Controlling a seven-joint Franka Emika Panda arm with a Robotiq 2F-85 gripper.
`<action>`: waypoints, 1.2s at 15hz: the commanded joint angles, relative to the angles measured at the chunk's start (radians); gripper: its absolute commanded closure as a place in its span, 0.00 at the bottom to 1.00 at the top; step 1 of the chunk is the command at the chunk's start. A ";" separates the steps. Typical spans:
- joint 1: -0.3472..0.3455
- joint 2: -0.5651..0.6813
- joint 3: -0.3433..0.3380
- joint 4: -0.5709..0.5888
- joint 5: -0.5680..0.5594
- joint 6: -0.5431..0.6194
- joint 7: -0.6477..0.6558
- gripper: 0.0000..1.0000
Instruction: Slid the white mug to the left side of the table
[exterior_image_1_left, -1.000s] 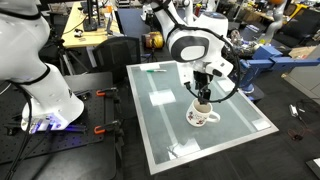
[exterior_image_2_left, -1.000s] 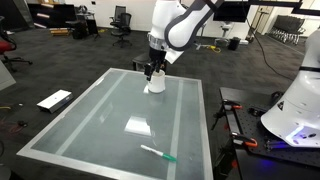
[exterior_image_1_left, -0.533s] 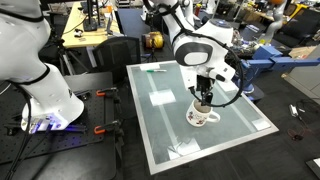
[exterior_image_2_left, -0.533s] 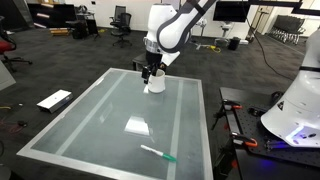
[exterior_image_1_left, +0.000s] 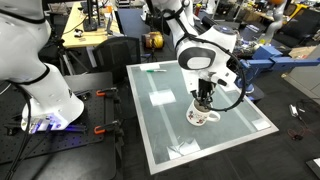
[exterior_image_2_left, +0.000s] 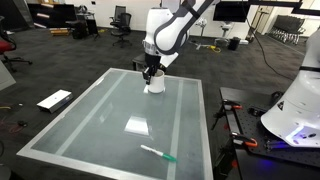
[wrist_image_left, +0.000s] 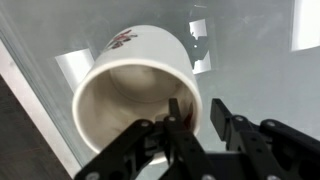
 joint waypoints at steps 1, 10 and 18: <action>-0.011 0.004 0.014 0.028 0.013 -0.042 -0.033 0.93; 0.026 0.021 0.018 0.071 -0.013 -0.092 -0.016 0.98; 0.097 0.057 0.021 0.142 -0.053 -0.133 0.005 0.98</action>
